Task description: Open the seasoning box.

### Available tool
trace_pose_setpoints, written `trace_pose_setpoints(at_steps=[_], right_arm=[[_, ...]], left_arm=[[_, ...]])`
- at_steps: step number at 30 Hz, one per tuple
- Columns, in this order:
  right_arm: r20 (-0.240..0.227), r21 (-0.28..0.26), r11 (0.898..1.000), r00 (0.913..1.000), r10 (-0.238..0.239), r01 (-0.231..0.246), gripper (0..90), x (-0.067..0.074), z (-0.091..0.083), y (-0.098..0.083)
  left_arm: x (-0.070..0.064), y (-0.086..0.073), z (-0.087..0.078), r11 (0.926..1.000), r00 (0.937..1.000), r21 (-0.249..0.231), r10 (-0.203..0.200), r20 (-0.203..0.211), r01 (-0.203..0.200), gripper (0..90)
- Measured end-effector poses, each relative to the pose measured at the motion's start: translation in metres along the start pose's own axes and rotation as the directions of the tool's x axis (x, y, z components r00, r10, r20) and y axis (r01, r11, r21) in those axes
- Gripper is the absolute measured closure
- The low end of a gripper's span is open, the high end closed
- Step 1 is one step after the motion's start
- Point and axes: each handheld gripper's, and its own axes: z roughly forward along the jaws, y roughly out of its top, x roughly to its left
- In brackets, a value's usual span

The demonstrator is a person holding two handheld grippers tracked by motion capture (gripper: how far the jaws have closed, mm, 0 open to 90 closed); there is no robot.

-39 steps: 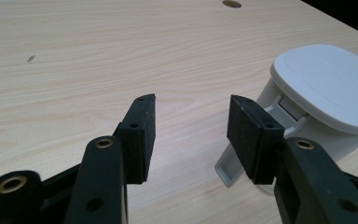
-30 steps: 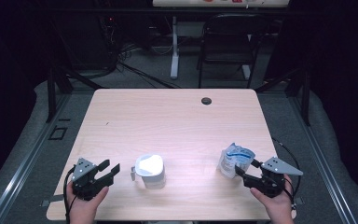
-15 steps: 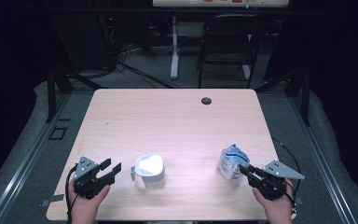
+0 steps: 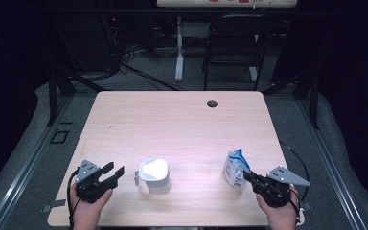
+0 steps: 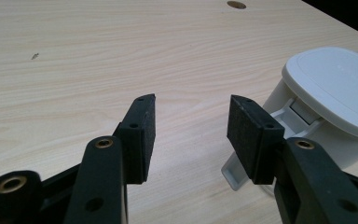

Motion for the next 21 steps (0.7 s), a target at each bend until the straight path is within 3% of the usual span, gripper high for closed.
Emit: trace_pose_setpoints(at_steps=[10, 12, 14, 16, 21], right_arm=[[0.021, 0.016, 0.995, 0.9949, 0.098, -0.099, 86.2, 0.017, 0.001, 0.002], [0.024, 0.02, 0.995, 0.9953, 0.094, -0.095, 86.2, 0.018, 0.001, 0.001], [0.042, 0.01, 0.999, 0.9983, 0.041, -0.041, 86.0, 0.022, 0.001, 0.0], [0.042, 0.01, 0.999, 0.9985, 0.033, -0.034, 85.9, 0.022, 0.001, -0.001], [0.015, -0.008, 1.0, 0.9995, 0.029, -0.028, 74.0, 0.018, -0.002, -0.003]], left_arm=[[0.0, 0.0, 0.0, 1.0, 1.0, -0.004, 0.0, -0.002, 0.0, 52.3], [0.001, 0.0, 0.0, 1.0, 1.0, -0.008, -0.002, 0.0, 0.002, 52.3], [0.001, 0.0, 0.0, 1.0, 1.0, -0.007, -0.002, 0.001, 0.002, 52.3], [0.001, 0.0, -0.001, 1.0, 1.0, -0.005, -0.001, -0.002, 0.001, 52.3], [0.001, 0.001, -0.001, 1.0, 1.0, -0.006, -0.002, 0.0, 0.002, 52.2]])
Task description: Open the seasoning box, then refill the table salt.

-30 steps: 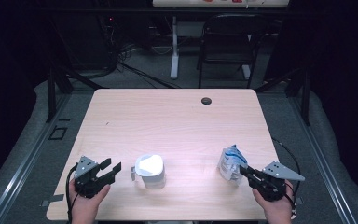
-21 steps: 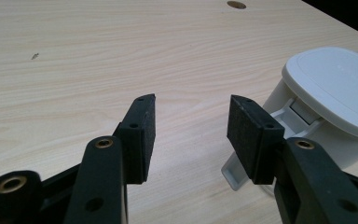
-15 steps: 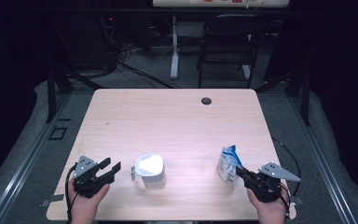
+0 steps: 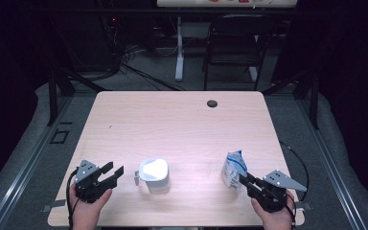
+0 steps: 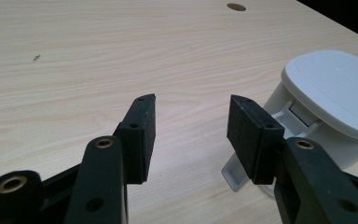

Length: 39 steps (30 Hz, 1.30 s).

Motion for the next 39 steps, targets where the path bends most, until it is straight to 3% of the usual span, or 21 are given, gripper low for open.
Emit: trace_pose_setpoints(at_steps=[6, 11, 17, 22, 32, 39], right_arm=[[0.015, -0.012, 0.999, 0.9993, -0.034, 0.034, 60.2, 0.003, 0.003, -0.005], [0.042, -0.027, 0.999, 0.9981, -0.045, 0.046, 54.2, 0.004, 0.003, -0.006], [0.038, -0.036, 0.999, 0.9986, -0.036, 0.037, 53.1, 0.004, -0.004, -0.001], [0.029, -0.028, 0.999, 0.9991, -0.029, 0.03, 52.6, 0.005, -0.006, 0.003], [0.032, -0.026, 0.998, 0.9978, -0.058, 0.059, 52.2, 0.012, -0.022, 0.015], [0.037, -0.089, 0.992, 0.9953, -0.089, 0.092, 52.5, 0.024, -0.041, 0.04]], left_arm=[[-0.003, 0.002, 0.0, 1.0, 0.9999, -0.003, 0.007, 0.011, -0.007, 52.2], [-0.005, 0.003, -0.001, 0.9999, 0.9998, -0.005, 0.011, 0.02, -0.011, 52.3], [-0.008, 0.009, -0.003, 0.9999, 0.9987, -0.013, 0.006, 0.05, -0.005, 53.6], [-0.009, 0.013, -0.005, 0.9998, 0.9986, -0.017, 0.009, 0.052, -0.008, 53.5], [-0.015, 0.024, -0.003, 0.999, 0.9943, 0.012, 0.042, 0.099, -0.043, 52.3], [-0.027, 0.032, 0.0, 0.9969, 0.9917, 0.028, 0.069, 0.108, -0.073, 55.1]])
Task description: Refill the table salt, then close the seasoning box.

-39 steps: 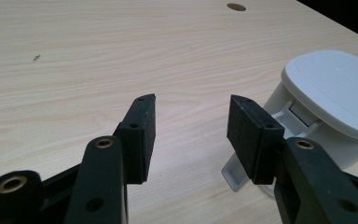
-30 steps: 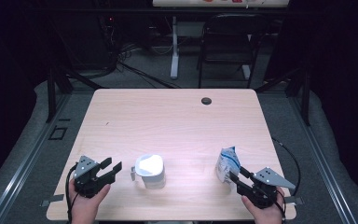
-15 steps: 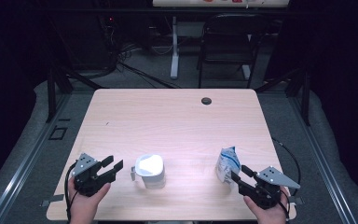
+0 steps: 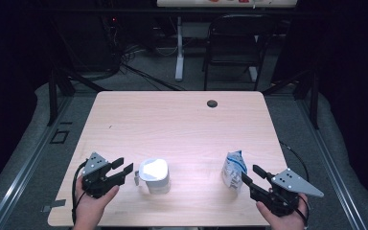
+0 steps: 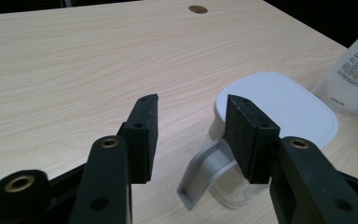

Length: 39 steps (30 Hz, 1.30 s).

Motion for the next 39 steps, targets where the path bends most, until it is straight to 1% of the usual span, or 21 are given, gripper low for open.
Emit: trace_pose_setpoints(at_steps=[2, 4, 5, 6, 7, 9, 10, 12, 13, 14, 15, 18, 20, 22, 23, 24, 26, 29, 32, 34, 39], right_arm=[[-0.006, -0.019, 1.0, 0.9997, -0.023, 0.023, 52.6, 0.004, -0.001, 0.006], [-0.01, -0.026, 0.999, 0.999, -0.042, 0.042, 52.6, 0.009, 0.0, 0.01], [-0.01, -0.026, 0.999, 0.999, -0.042, 0.042, 52.6, 0.009, 0.0, 0.01], [-0.012, -0.026, 0.998, 0.9981, -0.06, 0.06, 52.7, 0.014, 0.005, 0.012], [-0.013, -0.028, 0.997, 0.9977, -0.067, 0.066, 52.7, 0.015, 0.006, 0.012], [-0.019, -0.042, 0.996, 0.9964, -0.083, 0.082, 52.9, 0.019, 0.006, 0.015], [-0.024, -0.06, 0.994, 0.9958, -0.089, 0.087, 52.9, 0.022, 0.006, 0.016], [-0.038, -0.068, 0.993, 0.9944, -0.099, 0.096, 52.8, 0.026, 0.007, 0.018], [-0.038, -0.068, 0.993, 0.9944, -0.099, 0.096, 52.8, 0.026, 0.007, 0.018], [-0.053, -0.067, 0.992, 0.9927, -0.108, 0.104, 52.8, 0.031, 0.008, 0.02], [-0.058, -0.058, 0.992, 0.9917, -0.115, 0.112, 52.8, 0.032, 0.009, 0.02], [-0.073, -0.045, 0.992, 0.9903, -0.118, 0.115, 53.5, 0.036, 0.014, 0.02], [-0.089, -0.037, 0.993, 0.9888, -0.119, 0.116, 54.0, 0.038, 0.018, 0.019], [-0.09, -0.036, 0.993, 0.9889, -0.118, 0.115, 54.0, 0.039, 0.019, 0.019], [-0.103, -0.032, 0.992, 0.9866, -0.127, 0.124, 54.0, 0.042, 0.022, 0.02], [-0.108, -0.033, 0.992, 0.9863, -0.125, 0.122, 54.0, 0.043, 0.023, 0.02], [-0.114, -0.032, 0.991, 0.9848, -0.131, 0.128, 54.0, 0.046, 0.025, 0.02], [-0.118, -0.028, 0.991, 0.9836, -0.136, 0.134, 53.9, 0.048, 0.028, 0.021], [-0.134, -0.025, 0.989, 0.9801, -0.146, 0.144, 53.9, 0.052, 0.032, 0.023], [-0.141, -0.021, 0.988, 0.9783, -0.152, 0.15, 53.9, 0.054, 0.035, 0.023], [-0.16, -0.01, 0.989, 0.9765, -0.145, 0.145, 54.0, 0.058, 0.046, 0.022]], left_arm=[[-0.002, 0.003, 0.001, 0.9998, 0.9999, 0.017, 0.013, 0.004, -0.013, 57.3], [-0.004, 0.004, 0.003, 0.9998, 0.9999, 0.018, 0.011, 0.009, -0.011, 61.6], [-0.004, 0.006, 0.004, 0.9997, 0.9997, 0.023, 0.011, 0.021, -0.011, 61.6], [-0.005, 0.007, 0.005, 0.9996, 0.9995, 0.028, 0.004, 0.032, -0.004, 66.0], [-0.007, 0.009, 0.006, 0.9995, 0.9991, 0.03, 0.013, 0.041, -0.014, 66.3], [-0.009, 0.009, 0.007, 0.9995, 0.9991, 0.025, 0.017, 0.038, -0.018, 69.6], [-0.011, 0.01, 0.008, 0.9991, 0.999, 0.031, 0.029, 0.033, -0.03, 70.0], [-0.012, 0.011, 0.009, 0.9977, 0.9986, 0.049, 0.045, 0.028, -0.047, 68.8], [-0.012, 0.011, 0.009, 0.9977, 0.9986, 0.049, 0.045, 0.028, -0.047, 65.8], [-0.013, 0.011, 0.012, 0.9979, 0.9987, 0.046, 0.046, 0.023, -0.047, 63.2], [-0.014, 0.012, 0.012, 0.9968, 0.9985, 0.061, 0.05, 0.023, -0.051, 64.1], [-0.015, 0.012, 0.015, 0.9948, 0.9969, 0.069, 0.074, 0.027, -0.076, 70.3], [-0.016, 0.012, 0.016, 0.9939, 0.9963, 0.072, 0.082, 0.026, -0.084, 76.5], [-0.016, 0.012, 0.017, 0.9937, 0.9962, 0.074, 0.083, 0.026, -0.085, 78.3], [-0.016, 0.013, 0.016, 0.9929, 0.9959, 0.083, 0.082, 0.039, -0.085, 83.5], [-0.016, 0.013, 0.017, 0.9933, 0.9955, 0.077, 0.083, 0.047, -0.086, 84.2], [-0.016, 0.014, 0.018, 0.9915, 0.9942, 0.089, 0.09, 0.058, -0.095, 87.8], [-0.017, 0.014, 0.019, 0.9917, 0.9935, 0.087, 0.089, 0.071, -0.095, 90.0], [-0.018, 0.013, 0.022, 0.9881, 0.9924, 0.116, 0.093, 0.081, -0.102, 90.0], [-0.018, 0.012, 0.022, 0.9902, 0.9925, 0.103, 0.086, 0.087, -0.095, 90.0], [-0.018, 0.012, 0.022, 0.9898, 0.9924, 0.103, 0.09, 0.084, -0.098, 90.0]])
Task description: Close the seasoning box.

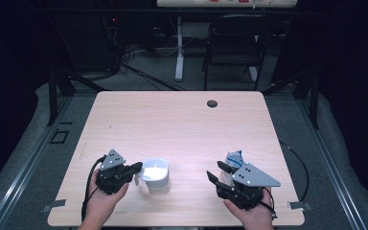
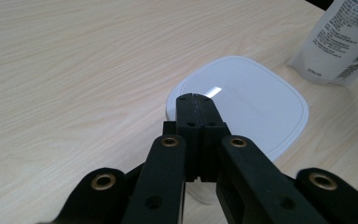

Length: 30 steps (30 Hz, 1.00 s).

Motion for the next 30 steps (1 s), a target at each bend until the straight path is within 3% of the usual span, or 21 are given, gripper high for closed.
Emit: trace_pose_setpoints(at_steps=[9, 17, 30], right_arm=[[-0.031, 0.039, 0.999, 0.9994, -0.015, 0.016, 54.0, 0.005, 0.027, 0.001], [-0.043, 0.062, 0.998, 0.999, -0.006, 0.009, 54.0, 0.006, 0.041, 0.0], [-0.062, 0.111, 0.994, 0.9981, 0.006, 0.001, 54.0, 0.004, 0.064, -0.004]], left_arm=[[-0.001, 0.0, -0.001, 1.0, 1.0, 0.008, 0.001, -0.008, -0.001, 90.0], [-0.001, 0.0, -0.003, 0.9996, 0.9998, 0.028, 0.007, -0.018, -0.007, 90.0], [0.001, -0.001, -0.002, 0.9999, 0.9999, 0.015, 0.0, -0.012, 0.0, 90.0]])
